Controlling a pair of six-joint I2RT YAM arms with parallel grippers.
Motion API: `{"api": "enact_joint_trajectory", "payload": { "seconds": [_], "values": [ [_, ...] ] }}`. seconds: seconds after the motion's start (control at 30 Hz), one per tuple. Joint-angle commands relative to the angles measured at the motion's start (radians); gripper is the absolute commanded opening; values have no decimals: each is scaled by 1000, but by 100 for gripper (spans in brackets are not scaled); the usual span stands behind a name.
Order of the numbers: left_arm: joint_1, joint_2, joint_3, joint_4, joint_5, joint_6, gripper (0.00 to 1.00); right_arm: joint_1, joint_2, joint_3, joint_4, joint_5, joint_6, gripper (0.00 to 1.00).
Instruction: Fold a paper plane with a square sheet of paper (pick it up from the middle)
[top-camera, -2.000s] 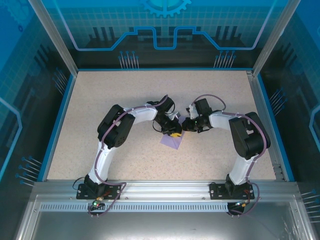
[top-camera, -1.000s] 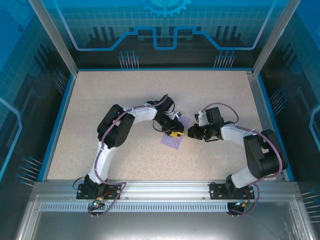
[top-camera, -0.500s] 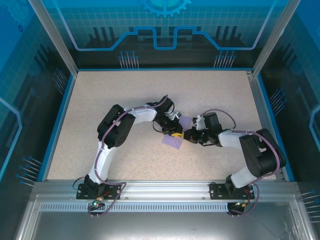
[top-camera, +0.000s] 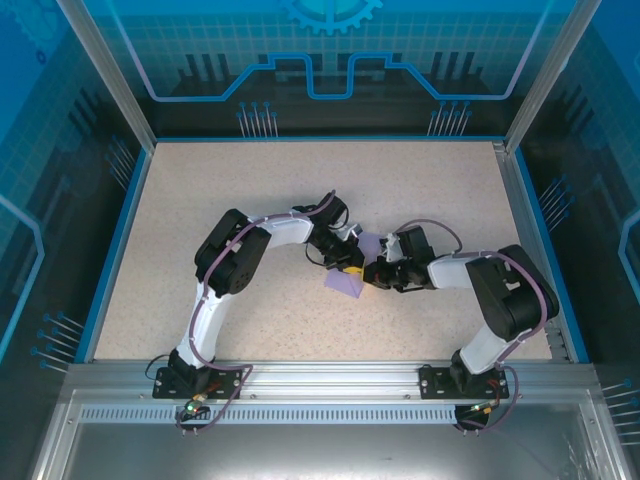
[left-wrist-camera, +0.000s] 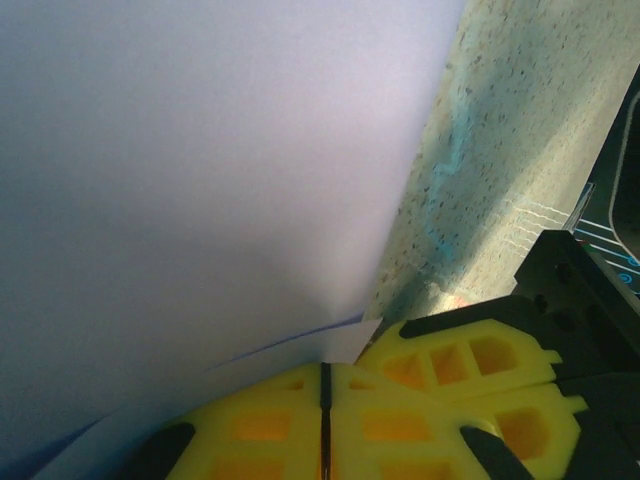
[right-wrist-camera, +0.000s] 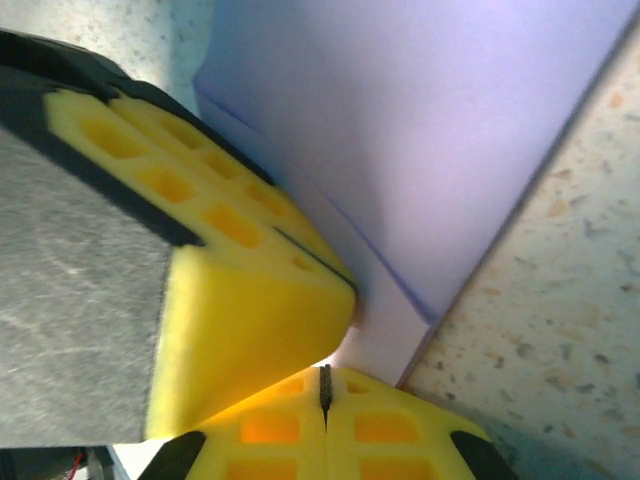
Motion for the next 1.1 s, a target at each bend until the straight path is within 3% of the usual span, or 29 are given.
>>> {"api": "enact_joint_trajectory", "payload": {
  "seconds": [0.0, 0.37, 0.7, 1.07],
  "values": [
    [-6, 28, -30, -39, -60, -2, 11, 16, 25, 32, -101, 88, -55, 0],
    [-2, -58, 5, -44, -39, -14, 14, 27, 52, 42, -184, 159, -106, 0],
    [-3, -133, -83, -74, -121, 23, 11, 27, 68, 47, -174, 148, -117, 0],
    [6, -78, -81, -99, -200, 69, 10, 27, 59, 56, -188, 137, -129, 0]
  ]
}}
